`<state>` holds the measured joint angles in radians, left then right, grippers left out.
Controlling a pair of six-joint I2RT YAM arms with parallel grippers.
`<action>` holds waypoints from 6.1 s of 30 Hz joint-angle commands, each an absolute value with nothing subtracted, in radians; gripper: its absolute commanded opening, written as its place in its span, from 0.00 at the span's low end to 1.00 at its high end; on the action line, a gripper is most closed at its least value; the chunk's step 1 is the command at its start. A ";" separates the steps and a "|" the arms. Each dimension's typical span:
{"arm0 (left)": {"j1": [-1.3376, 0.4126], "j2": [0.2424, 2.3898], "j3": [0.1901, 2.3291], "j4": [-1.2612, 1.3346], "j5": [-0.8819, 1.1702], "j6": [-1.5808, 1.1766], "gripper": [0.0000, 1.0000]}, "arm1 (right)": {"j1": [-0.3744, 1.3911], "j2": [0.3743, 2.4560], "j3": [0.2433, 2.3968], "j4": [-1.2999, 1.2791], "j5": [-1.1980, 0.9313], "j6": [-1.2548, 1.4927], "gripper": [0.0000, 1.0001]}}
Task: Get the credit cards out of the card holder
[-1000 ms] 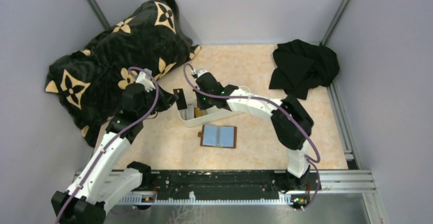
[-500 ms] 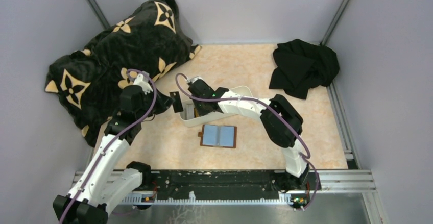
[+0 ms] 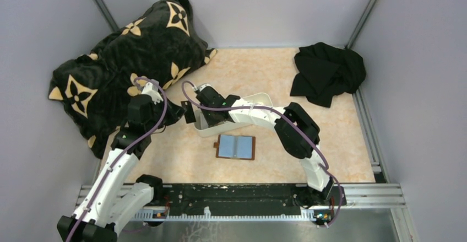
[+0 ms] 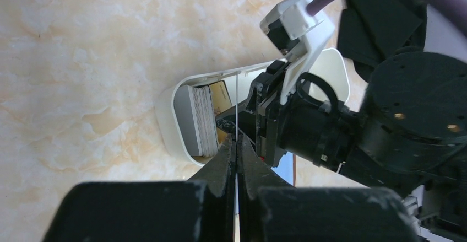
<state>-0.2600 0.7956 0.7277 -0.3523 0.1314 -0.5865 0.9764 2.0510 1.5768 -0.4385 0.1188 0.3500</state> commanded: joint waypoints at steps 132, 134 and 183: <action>-0.617 1.372 0.864 -0.004 0.136 -0.477 0.71 | 0.736 1.363 0.929 -0.164 0.081 0.451 0.00; -0.617 1.410 0.874 -0.008 0.141 -0.484 0.72 | 0.737 1.344 0.917 -0.171 0.087 0.452 0.00; -0.626 0.857 0.650 -0.186 -0.107 -0.423 1.00 | 0.813 0.953 0.469 0.002 0.146 0.575 0.54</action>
